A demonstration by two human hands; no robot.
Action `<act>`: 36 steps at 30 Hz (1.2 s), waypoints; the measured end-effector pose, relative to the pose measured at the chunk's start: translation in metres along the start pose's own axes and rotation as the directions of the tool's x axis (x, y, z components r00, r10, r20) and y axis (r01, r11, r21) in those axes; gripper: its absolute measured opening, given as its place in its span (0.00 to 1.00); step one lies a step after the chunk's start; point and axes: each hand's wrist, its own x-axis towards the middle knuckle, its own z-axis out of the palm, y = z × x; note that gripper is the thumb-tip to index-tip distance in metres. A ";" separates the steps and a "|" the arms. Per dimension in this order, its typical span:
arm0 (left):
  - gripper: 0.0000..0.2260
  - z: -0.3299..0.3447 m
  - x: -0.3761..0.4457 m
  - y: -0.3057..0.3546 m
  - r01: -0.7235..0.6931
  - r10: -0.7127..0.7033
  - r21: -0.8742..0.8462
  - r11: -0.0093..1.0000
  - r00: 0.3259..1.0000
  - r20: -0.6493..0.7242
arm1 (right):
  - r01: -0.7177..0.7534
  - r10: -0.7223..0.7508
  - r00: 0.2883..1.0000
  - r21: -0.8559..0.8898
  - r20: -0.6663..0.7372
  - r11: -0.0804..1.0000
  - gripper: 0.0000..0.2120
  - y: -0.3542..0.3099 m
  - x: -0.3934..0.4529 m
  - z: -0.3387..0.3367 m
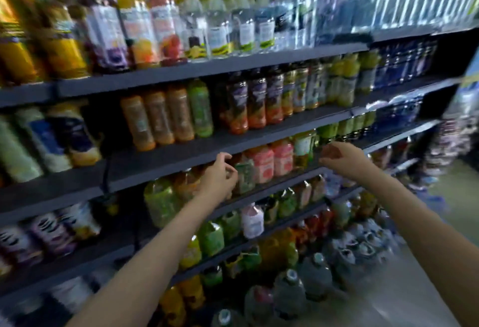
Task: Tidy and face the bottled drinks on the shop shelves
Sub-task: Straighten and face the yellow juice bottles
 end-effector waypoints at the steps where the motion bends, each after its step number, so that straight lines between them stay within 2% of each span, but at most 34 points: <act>1: 0.17 0.017 0.018 0.021 -0.052 0.051 0.044 0.998 0.999 0.014 | -0.007 0.007 0.999 -0.011 -0.042 1.000 0.17 0.016 0.012 -0.014; 3: 0.20 0.049 0.051 0.051 -0.119 0.112 0.121 0.986 0.992 0.057 | -0.020 0.014 0.997 -0.088 -0.072 0.996 0.17 0.045 0.035 -0.033; 5: 0.20 0.075 0.088 0.070 -0.130 0.120 0.183 0.974 0.990 0.067 | -0.012 0.012 1.000 -0.170 -0.001 0.985 0.17 0.072 0.062 -0.052; 8: 0.14 0.110 0.157 0.087 -0.125 0.144 0.243 0.962 0.988 -0.062 | 0.004 0.006 1.000 -0.313 0.029 0.950 0.21 0.114 0.116 -0.092; 11: 0.11 0.151 0.228 0.104 -0.182 0.225 0.199 0.963 0.948 -0.224 | -0.021 -0.012 0.996 -0.368 -0.086 0.930 0.21 0.164 0.179 -0.138; 13: 0.10 0.185 0.278 0.127 -0.247 0.267 0.107 0.963 0.926 -0.267 | -0.034 -0.024 0.988 -0.370 -0.151 0.929 0.20 0.195 0.221 -0.166; 17: 0.14 0.258 0.357 0.181 -0.214 0.218 0.046 0.976 0.971 -0.099 | -0.052 0.004 0.992 -0.387 -0.123 0.920 0.23 0.234 0.293 -0.214; 20: 0.19 0.298 0.409 0.229 -0.156 0.157 0.041 0.987 0.988 -0.010 | -0.031 -0.022 0.986 -0.313 -0.166 0.949 0.25 0.251 0.350 -0.238; 25: 0.25 0.355 0.458 0.263 -0.010 0.011 -0.196 0.981 1.000 0.004 | 0.039 -0.052 0.996 -0.171 -0.075 0.984 0.30 0.278 0.436 -0.231; 30: 0.39 0.391 0.493 0.277 0.014 -0.032 -0.134 0.991 0.990 -0.139 | 0.145 -0.145 0.989 0.014 0.005 0.989 0.36 0.297 0.531 -0.211; 33: 0.38 0.405 0.514 0.282 0.088 -0.126 -0.157 0.984 0.958 -0.258 | 0.247 -0.255 0.962 0.081 0.099 0.966 0.37 0.295 0.586 -0.201; 36: 0.36 0.416 0.522 0.283 0.183 -0.215 -0.134 0.974 0.933 -0.287 | 0.308 -0.353 0.924 0.257 0.150 0.916 0.41 0.291 0.634 -0.192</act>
